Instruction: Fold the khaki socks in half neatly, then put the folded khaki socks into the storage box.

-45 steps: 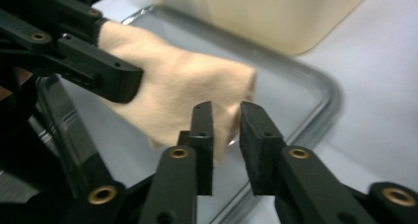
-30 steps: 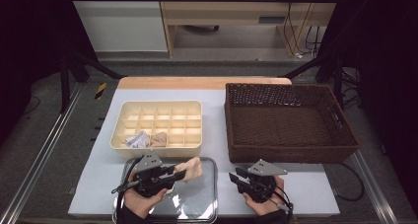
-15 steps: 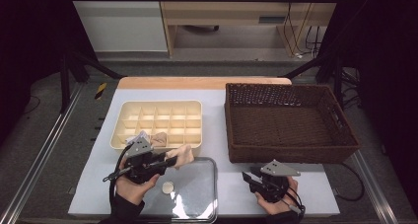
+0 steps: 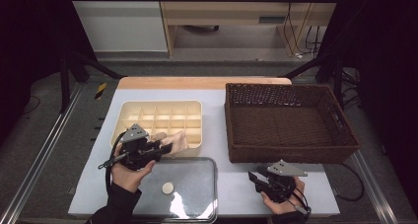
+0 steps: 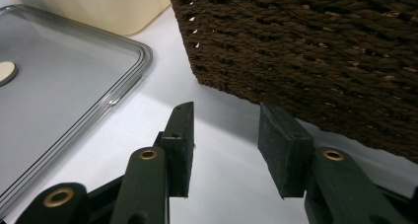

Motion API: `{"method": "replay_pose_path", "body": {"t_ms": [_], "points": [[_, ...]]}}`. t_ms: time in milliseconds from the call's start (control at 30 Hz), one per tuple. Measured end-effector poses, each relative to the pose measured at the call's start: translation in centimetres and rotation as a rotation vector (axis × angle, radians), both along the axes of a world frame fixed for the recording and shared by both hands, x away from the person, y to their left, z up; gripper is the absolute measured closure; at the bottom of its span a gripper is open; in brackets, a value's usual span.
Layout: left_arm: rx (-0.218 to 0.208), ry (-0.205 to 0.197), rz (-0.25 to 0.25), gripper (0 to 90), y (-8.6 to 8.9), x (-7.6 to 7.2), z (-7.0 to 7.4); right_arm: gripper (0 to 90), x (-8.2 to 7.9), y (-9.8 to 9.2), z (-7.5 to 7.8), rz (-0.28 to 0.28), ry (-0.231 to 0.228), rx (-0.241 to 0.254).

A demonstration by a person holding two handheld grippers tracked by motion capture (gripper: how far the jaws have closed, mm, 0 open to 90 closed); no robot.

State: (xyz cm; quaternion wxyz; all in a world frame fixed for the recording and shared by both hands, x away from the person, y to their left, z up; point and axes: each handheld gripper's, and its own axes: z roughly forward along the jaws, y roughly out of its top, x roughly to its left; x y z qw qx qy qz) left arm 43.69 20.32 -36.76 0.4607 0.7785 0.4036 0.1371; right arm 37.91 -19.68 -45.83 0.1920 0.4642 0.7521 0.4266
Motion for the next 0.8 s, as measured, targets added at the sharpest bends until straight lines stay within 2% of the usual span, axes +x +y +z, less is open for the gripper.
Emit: {"method": "replay_pose_path", "body": {"t_ms": [367, 800], "points": [[0.027, 0.026, 0.057, 68.9, 0.8, 2.3, 0.9, 58.0, 0.0, -0.2, 0.0, -0.001, 0.006, 0.000], [0.073, 0.066, 0.064, 69.0, 0.3, 4.1, -0.2, 57.7, 0.2, -0.2, -0.2, 0.005, 0.020, -0.006]]}}
